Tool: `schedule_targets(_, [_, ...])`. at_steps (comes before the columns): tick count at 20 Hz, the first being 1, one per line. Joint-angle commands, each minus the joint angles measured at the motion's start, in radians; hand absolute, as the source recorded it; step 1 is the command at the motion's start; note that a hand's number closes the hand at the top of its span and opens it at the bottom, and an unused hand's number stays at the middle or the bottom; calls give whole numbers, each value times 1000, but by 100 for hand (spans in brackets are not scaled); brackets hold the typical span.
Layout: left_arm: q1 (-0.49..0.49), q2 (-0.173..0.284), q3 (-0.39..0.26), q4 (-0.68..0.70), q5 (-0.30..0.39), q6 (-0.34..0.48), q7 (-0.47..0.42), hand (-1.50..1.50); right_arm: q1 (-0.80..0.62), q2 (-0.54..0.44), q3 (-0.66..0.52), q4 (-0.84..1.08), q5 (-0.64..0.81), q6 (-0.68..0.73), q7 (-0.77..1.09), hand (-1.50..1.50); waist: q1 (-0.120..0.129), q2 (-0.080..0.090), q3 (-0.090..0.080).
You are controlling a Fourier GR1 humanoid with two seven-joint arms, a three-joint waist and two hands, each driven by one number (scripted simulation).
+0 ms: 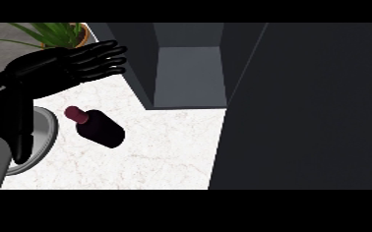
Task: Pick up the wine, place it into the cabinet and close the cabinet
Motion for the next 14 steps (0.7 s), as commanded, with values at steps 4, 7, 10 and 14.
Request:
schedule_targets(4, [8, -75, 33, 134, -182, -115, -98, -150, 2, -62, 23, -186, 138, -30, 120, -150, -8, 2, -1])
schedule_targets(7, [39, -63, 56, 134, -222, -141, -126, -150, 15, -86, 21, -213, 122, -39, 120, -150, 0, 0, 0])
schedule_targets(10, [43, -57, 80, 217, -289, -210, -169, -150, 18, -83, 74, -169, 141, -60, 59, -150, -7, 2, 0])
schedule_targets(14, [82, -48, 105, 185, -381, -247, -237, -150, 36, -126, 56, -190, 149, -82, 58, -150, -3, -2, 0])
